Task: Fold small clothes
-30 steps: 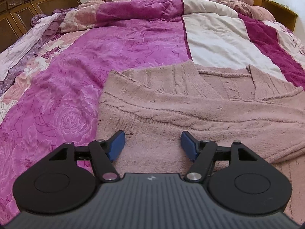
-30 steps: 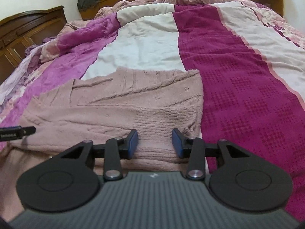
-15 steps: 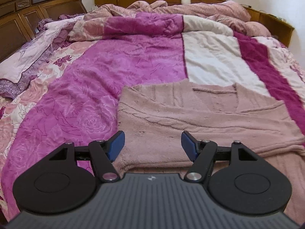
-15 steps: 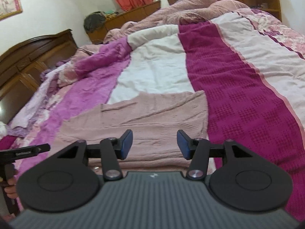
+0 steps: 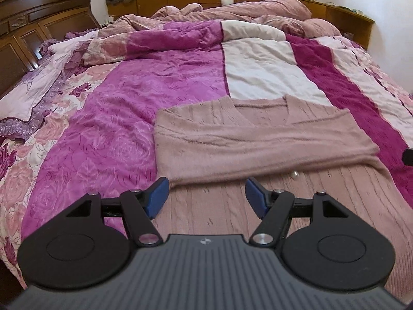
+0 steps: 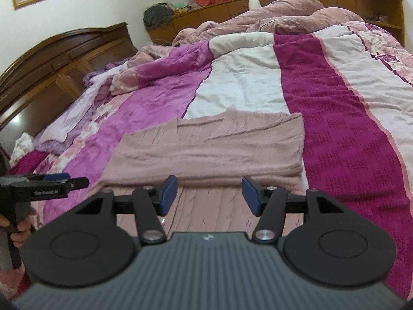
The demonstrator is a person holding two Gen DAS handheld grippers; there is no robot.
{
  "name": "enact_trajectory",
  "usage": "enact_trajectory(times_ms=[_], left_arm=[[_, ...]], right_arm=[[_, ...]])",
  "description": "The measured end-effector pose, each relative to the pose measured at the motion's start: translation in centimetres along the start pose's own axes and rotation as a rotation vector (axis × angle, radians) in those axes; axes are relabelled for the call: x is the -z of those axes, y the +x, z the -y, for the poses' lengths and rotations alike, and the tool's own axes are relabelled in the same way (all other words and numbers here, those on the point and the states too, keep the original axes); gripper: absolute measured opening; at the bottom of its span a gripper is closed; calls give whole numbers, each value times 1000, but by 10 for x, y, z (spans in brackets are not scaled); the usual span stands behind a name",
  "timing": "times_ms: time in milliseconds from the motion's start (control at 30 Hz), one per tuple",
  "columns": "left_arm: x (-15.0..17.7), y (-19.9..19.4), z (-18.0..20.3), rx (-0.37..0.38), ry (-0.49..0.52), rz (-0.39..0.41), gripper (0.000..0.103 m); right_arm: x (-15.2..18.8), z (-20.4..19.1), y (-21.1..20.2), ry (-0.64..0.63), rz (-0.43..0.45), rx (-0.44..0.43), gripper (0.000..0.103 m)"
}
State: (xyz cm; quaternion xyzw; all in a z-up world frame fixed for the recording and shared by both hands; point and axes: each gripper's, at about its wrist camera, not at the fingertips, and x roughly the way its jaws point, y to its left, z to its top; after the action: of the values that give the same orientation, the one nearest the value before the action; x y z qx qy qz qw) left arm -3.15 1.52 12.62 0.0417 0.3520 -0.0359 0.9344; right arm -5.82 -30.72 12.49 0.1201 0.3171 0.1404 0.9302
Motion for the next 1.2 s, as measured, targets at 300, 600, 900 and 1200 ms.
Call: enact_trajectory(times_ms=[300, 600, 900, 1200], left_arm=[[33, -33, 13, 31, 50, 0, 72], [70, -49, 20, 43, 90, -29, 72], [105, -59, 8, 50, 140, -88, 72], [137, -71, 17, 101, 310, -147, 73]], right_arm=[[32, -14, -12, -36, -55, -1, 68], [62, -24, -20, -98, -127, 20, 69], [93, -37, -25, -270, -222, 38, 69], [113, -58, -34, -474, -285, 33, 69]])
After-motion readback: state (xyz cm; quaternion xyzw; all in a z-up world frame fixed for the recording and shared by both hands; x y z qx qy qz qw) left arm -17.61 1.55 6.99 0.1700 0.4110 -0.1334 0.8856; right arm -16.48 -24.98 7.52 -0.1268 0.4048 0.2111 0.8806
